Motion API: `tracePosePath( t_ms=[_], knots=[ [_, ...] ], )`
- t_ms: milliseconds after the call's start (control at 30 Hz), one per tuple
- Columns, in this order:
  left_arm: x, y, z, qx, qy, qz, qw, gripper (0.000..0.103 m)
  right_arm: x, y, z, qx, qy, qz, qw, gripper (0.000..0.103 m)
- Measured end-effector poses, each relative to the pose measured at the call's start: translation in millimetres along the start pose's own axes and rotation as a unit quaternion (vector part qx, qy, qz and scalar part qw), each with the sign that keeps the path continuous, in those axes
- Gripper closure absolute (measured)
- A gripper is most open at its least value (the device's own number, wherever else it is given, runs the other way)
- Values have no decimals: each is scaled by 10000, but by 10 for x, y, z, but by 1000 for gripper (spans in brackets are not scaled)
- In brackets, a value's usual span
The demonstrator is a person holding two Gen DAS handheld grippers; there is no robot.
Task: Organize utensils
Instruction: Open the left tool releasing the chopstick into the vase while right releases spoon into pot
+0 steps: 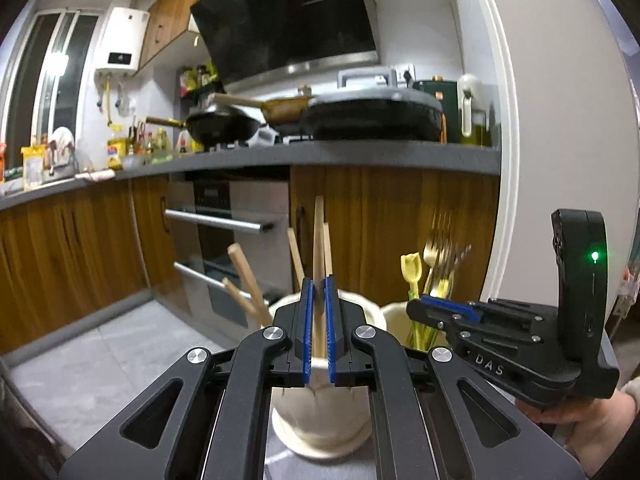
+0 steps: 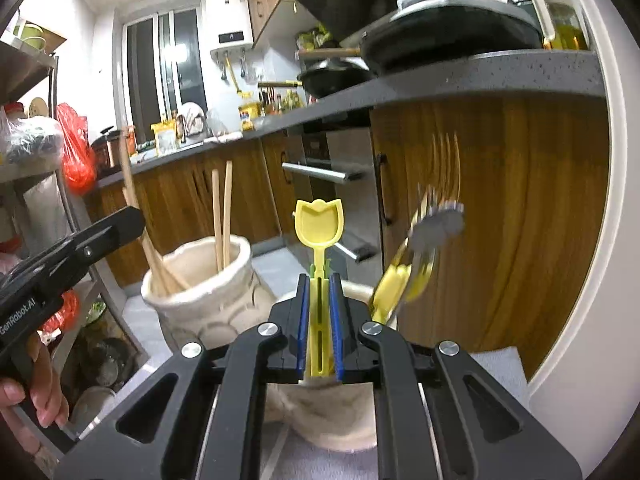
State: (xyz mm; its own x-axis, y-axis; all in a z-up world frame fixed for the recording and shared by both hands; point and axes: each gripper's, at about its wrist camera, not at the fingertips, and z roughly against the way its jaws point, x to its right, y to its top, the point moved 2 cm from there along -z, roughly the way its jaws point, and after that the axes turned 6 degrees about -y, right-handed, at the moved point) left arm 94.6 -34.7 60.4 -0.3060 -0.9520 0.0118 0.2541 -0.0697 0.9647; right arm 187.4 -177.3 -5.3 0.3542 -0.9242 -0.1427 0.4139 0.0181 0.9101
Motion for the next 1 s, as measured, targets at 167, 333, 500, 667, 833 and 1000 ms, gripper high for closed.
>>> tracePosePath(
  t_ms=[167,333,500,667,833,1000],
  knots=[
    [30,-78,-65,-216,-74,2,9997,96,-9,-47,53,-2,-28,7,10000,92],
    [71,-112,-24,-207,-90,-59,9997,85,0,-81,136,47,-44,12,10000,78],
    [48,-125,122,-119,-99,58,9999,69,11,-159,358,209,-59,-1,9998,70],
    [44,-238,314,-167,-147,277,9994,61,-55,-337,553,25,-32,178,9998,67],
    [142,-529,414,-447,-25,184,9988,43,-130,-559,678,-94,-250,459,9986,53],
    [103,-669,509,-265,290,298,9988,17,-76,-585,803,174,-541,490,9972,26]
  ],
)
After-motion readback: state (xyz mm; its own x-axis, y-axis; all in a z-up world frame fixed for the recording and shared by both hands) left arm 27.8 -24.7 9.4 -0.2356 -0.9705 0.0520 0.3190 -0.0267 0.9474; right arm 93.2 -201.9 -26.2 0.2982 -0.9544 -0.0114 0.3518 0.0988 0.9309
